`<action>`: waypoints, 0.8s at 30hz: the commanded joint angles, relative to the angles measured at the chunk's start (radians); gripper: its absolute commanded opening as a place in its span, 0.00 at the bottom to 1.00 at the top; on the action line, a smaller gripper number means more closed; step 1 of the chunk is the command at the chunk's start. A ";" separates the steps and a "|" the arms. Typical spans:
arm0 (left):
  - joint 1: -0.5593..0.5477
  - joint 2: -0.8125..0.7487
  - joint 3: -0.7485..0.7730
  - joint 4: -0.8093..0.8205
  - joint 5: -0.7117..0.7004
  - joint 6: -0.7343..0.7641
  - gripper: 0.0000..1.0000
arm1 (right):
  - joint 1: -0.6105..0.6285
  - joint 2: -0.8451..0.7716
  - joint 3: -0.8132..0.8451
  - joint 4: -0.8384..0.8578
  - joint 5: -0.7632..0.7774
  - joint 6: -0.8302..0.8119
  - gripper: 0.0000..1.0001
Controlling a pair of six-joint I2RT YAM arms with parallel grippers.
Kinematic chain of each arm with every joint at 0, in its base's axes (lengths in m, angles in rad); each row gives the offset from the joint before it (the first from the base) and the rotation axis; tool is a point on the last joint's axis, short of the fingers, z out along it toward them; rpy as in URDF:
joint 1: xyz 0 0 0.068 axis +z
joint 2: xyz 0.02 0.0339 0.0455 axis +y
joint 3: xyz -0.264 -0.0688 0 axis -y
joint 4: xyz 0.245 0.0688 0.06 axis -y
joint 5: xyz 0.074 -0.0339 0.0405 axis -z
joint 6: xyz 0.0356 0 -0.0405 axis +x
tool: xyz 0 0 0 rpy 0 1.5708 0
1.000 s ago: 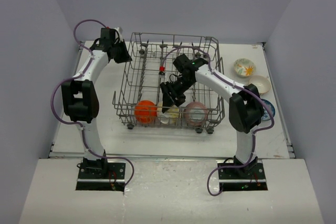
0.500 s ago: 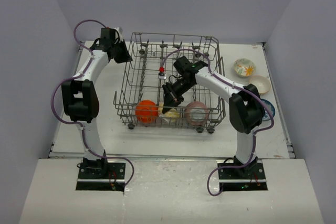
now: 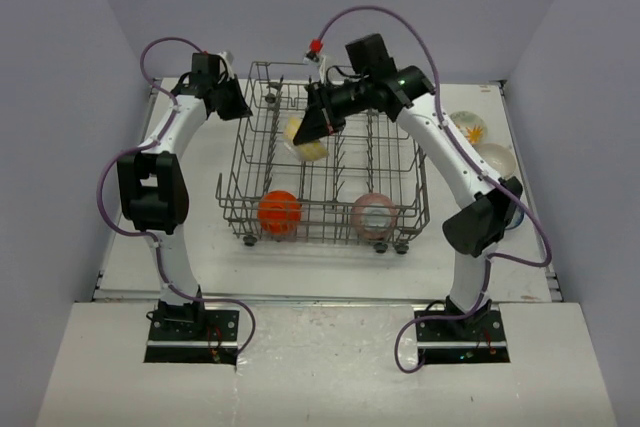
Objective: Unload the bowls from the dish rack
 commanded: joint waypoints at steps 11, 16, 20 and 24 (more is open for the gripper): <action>0.043 0.065 -0.032 -0.052 -0.114 -0.017 0.00 | -0.255 -0.139 0.191 -0.005 0.846 0.127 0.00; 0.045 0.071 -0.040 -0.043 -0.098 -0.017 0.00 | -0.318 -0.196 0.132 0.001 1.092 0.132 0.00; 0.045 0.075 -0.038 -0.038 -0.094 -0.015 0.00 | -0.366 -0.213 0.095 -0.025 1.224 0.130 0.00; 0.045 0.078 -0.035 -0.038 -0.091 -0.014 0.00 | -0.444 -0.191 0.052 -0.094 1.394 0.139 0.00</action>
